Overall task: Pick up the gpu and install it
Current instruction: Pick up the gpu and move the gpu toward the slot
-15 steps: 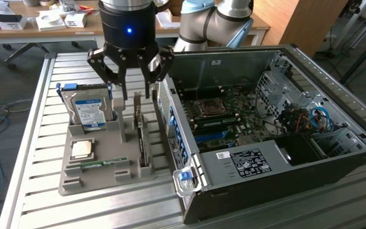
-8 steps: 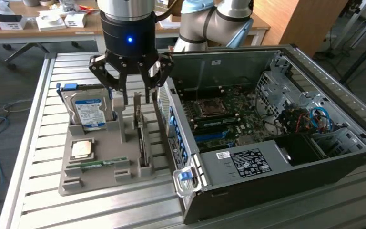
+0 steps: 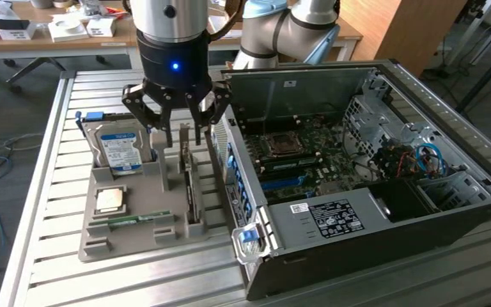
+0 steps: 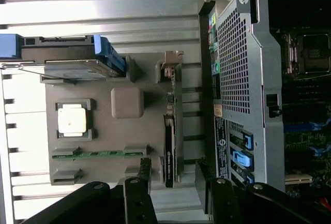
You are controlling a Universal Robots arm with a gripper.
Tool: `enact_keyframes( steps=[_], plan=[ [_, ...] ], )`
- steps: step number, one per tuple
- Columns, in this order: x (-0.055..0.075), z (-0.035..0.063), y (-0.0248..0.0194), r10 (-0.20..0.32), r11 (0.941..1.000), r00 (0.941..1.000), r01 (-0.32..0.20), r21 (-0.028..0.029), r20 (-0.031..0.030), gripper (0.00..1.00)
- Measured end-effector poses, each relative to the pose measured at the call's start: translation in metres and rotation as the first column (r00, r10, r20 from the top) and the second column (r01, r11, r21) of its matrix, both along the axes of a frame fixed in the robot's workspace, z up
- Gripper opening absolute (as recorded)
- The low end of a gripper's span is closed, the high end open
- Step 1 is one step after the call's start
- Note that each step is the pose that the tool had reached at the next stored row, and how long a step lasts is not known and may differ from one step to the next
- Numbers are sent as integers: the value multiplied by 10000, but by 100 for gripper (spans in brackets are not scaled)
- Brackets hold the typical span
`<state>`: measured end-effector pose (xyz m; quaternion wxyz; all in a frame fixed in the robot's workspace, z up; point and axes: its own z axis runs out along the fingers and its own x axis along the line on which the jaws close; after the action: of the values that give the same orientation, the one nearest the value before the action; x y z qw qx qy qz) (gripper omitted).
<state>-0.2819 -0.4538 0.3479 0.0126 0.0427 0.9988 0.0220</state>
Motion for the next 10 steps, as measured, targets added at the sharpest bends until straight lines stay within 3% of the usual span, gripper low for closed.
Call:
enact_keyframes(
  steps=[10],
  plan=[
    [0, -182, 0, 0, 10000, 10000, 0, -1, -1, 47]
  ],
)
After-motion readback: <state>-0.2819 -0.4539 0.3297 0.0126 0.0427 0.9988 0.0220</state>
